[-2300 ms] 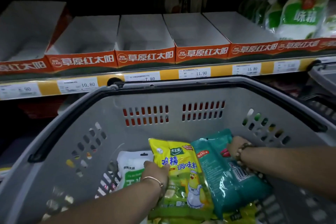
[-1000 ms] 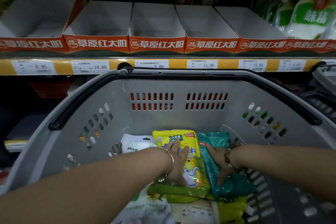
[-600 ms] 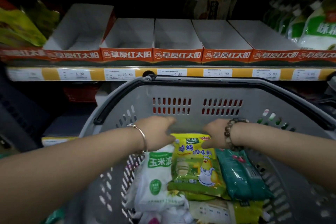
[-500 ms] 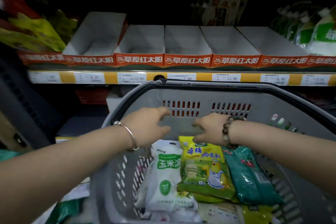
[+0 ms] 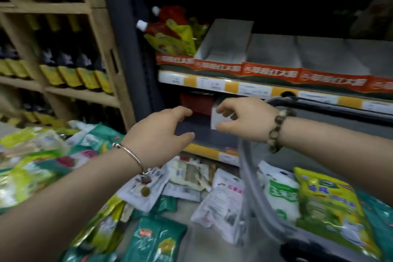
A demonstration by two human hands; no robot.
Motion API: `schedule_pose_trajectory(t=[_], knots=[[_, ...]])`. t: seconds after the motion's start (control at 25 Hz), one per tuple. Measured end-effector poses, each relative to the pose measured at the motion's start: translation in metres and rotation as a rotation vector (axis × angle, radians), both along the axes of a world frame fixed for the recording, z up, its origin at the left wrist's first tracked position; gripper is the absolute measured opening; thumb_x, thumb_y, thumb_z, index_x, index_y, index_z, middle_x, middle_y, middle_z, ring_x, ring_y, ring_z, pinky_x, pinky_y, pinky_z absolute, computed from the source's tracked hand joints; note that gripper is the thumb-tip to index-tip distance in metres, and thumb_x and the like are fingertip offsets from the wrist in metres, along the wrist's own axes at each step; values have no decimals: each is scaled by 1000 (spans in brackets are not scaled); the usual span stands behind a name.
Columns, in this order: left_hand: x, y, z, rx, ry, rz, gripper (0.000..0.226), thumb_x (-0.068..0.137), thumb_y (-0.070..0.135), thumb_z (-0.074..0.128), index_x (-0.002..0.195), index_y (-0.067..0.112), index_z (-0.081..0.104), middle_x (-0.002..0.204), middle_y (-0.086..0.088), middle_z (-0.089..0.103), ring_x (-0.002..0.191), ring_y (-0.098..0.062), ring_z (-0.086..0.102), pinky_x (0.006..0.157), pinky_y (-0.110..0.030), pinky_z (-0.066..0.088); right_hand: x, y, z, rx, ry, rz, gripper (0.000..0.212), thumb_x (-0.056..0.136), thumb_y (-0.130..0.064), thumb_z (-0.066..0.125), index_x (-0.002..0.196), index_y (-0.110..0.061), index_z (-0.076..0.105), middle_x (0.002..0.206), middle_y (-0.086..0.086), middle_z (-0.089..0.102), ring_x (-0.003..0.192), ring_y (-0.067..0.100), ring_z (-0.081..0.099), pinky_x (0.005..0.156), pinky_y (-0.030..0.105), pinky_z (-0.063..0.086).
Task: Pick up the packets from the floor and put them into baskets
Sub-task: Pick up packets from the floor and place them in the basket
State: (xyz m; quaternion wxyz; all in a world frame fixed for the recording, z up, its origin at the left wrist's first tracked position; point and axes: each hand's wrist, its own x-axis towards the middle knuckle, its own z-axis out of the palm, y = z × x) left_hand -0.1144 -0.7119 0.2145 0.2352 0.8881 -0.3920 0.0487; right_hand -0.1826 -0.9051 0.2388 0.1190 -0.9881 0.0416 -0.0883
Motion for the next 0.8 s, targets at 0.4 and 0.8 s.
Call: schedule_pose_trajectory(t=[0.4, 0.8], knots=[[20, 125, -95, 44, 102, 279, 53, 84, 45, 56, 134, 30, 43, 132, 4, 50, 112, -18, 55, 88, -33, 47, 71, 143, -91, -327, 286, 204, 38, 89, -39, 45, 119, -17, 50, 119, 8, 57, 107, 28, 55, 66, 28, 35], [-2, 163, -241, 154, 356, 387, 48, 86, 40, 54, 132, 30, 44, 129, 3, 47, 111, -21, 55, 83, -32, 46, 40, 185, -262, 54, 811, -25, 22, 87, -35, 53, 93, -15, 59, 81, 1, 54, 71, 16, 50, 56, 22, 39]])
